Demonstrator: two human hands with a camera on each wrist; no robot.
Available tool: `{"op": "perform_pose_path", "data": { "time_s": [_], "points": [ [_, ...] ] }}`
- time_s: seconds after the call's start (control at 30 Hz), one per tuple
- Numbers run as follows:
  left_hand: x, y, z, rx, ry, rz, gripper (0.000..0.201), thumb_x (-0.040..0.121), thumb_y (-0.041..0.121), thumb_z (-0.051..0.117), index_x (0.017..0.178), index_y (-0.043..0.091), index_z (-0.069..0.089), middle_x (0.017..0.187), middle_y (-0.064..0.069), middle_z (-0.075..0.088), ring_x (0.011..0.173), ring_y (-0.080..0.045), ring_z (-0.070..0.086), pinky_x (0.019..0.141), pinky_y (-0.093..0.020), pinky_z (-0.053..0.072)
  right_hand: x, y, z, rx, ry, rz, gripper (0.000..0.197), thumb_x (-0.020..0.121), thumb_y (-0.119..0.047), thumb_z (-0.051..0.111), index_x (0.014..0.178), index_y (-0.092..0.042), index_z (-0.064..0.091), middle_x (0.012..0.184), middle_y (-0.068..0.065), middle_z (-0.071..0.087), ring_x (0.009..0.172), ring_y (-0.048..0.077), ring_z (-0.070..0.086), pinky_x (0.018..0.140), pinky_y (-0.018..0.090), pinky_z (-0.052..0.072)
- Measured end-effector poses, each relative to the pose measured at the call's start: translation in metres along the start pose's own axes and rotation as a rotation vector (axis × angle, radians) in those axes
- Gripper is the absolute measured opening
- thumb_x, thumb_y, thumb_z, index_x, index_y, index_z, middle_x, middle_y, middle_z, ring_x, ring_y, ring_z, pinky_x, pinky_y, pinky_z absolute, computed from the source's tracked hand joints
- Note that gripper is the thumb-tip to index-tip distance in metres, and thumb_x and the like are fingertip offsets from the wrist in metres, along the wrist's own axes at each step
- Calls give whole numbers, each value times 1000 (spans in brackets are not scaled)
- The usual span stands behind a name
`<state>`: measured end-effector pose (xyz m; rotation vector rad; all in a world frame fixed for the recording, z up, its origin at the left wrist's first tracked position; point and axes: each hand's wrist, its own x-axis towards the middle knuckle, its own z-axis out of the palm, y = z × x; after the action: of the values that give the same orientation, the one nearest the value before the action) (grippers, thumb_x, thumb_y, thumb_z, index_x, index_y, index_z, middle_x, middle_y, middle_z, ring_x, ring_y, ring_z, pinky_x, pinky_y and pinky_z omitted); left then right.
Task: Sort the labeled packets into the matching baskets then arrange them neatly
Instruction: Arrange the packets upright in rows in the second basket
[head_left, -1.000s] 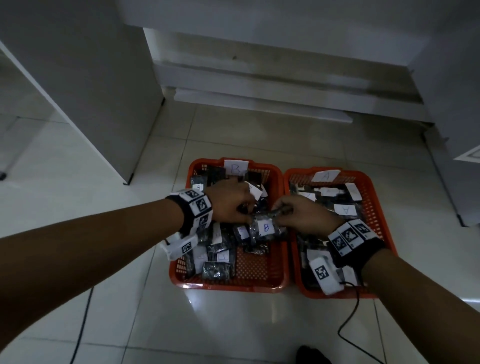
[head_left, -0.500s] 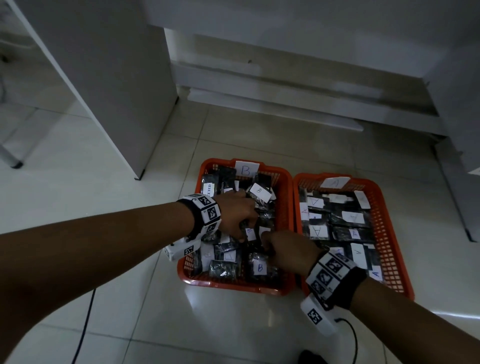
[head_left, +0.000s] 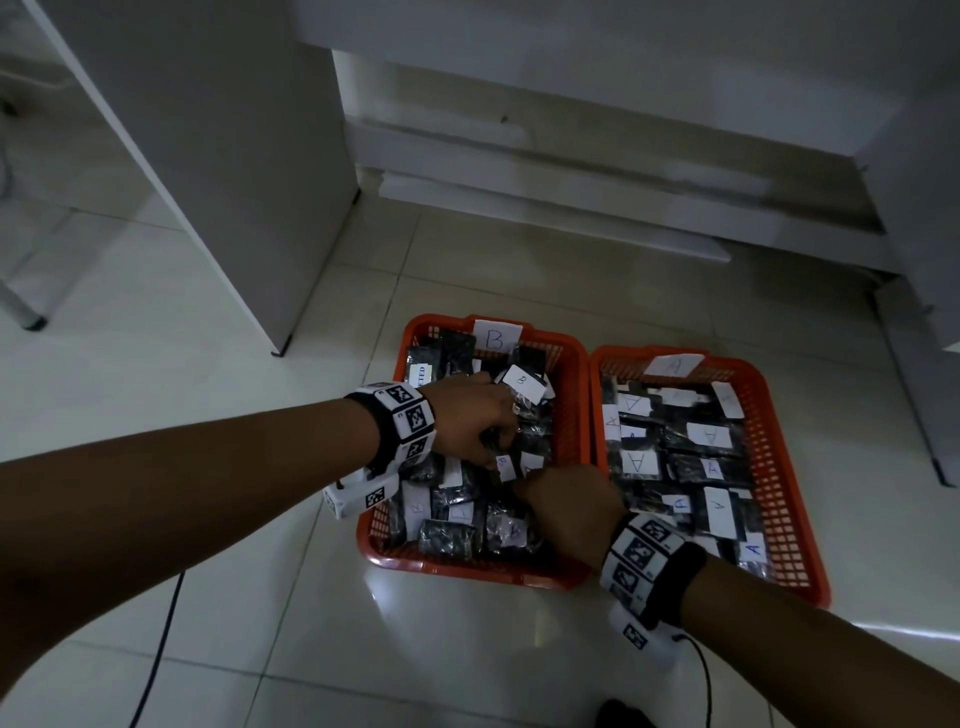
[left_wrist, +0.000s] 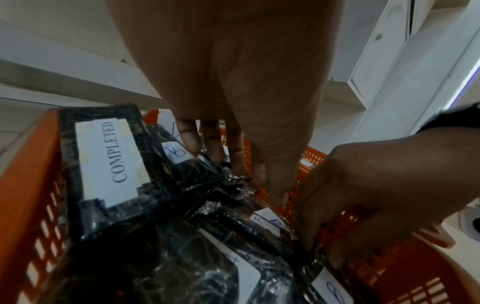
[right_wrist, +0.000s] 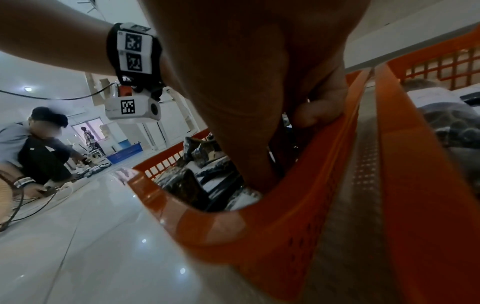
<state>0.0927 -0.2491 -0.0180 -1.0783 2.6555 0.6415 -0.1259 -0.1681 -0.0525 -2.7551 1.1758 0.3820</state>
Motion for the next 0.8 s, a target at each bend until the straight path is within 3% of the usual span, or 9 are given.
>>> {"op": "perform_pose_path", "data": {
  "time_s": [0.1,0.23,0.4,0.47,0.57,0.73,0.8],
  "points": [
    [-5,-5,-5,-58,44,-24,30,85,50,73,110,34,69,116,7,55,105,-18,50,90,-44,50,4,7,-12,18,-129,-21,20,93,-18,56,104,-23,72,95,-2,72,82,23,72,64,36,58],
    [-16,-11,-13,-134,119,-14,29,85,44,76,110,31,70,110,8,53,104,-17,52,87,-38,50,9,-2,-26,198,-72,18,21,95,-40,59,102,-21,65,98,-1,69,84,22,70,64,34,55],
    [-38,-26,-18,-202,163,-16,24,87,42,74,106,28,70,111,5,59,101,-13,56,88,-36,50,6,-49,-12,651,-91,51,47,85,-78,58,106,-36,63,100,-17,70,87,-2,66,75,27,57],
    [-47,-33,-15,-200,192,-10,22,87,41,74,104,28,71,108,6,59,97,-10,55,87,-35,50,8,-56,1,725,-86,66,42,84,-75,64,102,-37,64,99,-16,70,87,0,66,78,34,59],
    [-60,-43,-11,-219,196,-3,20,88,40,75,104,27,72,103,8,56,96,-11,53,87,-33,48,11,-51,-1,757,-88,101,21,84,-53,73,89,-37,62,95,-13,66,86,4,66,79,39,59],
    [-73,-62,-1,-223,248,-23,15,89,41,73,99,30,70,101,17,51,95,-6,51,82,-29,46,9,-49,-10,806,-145,46,24,85,-43,79,96,-25,68,97,-11,69,89,2,65,81,33,58],
    [-75,-68,1,-215,275,-28,15,89,41,73,99,30,70,100,13,53,94,-8,52,81,-30,46,8,-46,-14,849,-146,67,20,85,-37,80,99,-26,69,99,-10,71,91,2,67,83,35,58]
  ]
}}
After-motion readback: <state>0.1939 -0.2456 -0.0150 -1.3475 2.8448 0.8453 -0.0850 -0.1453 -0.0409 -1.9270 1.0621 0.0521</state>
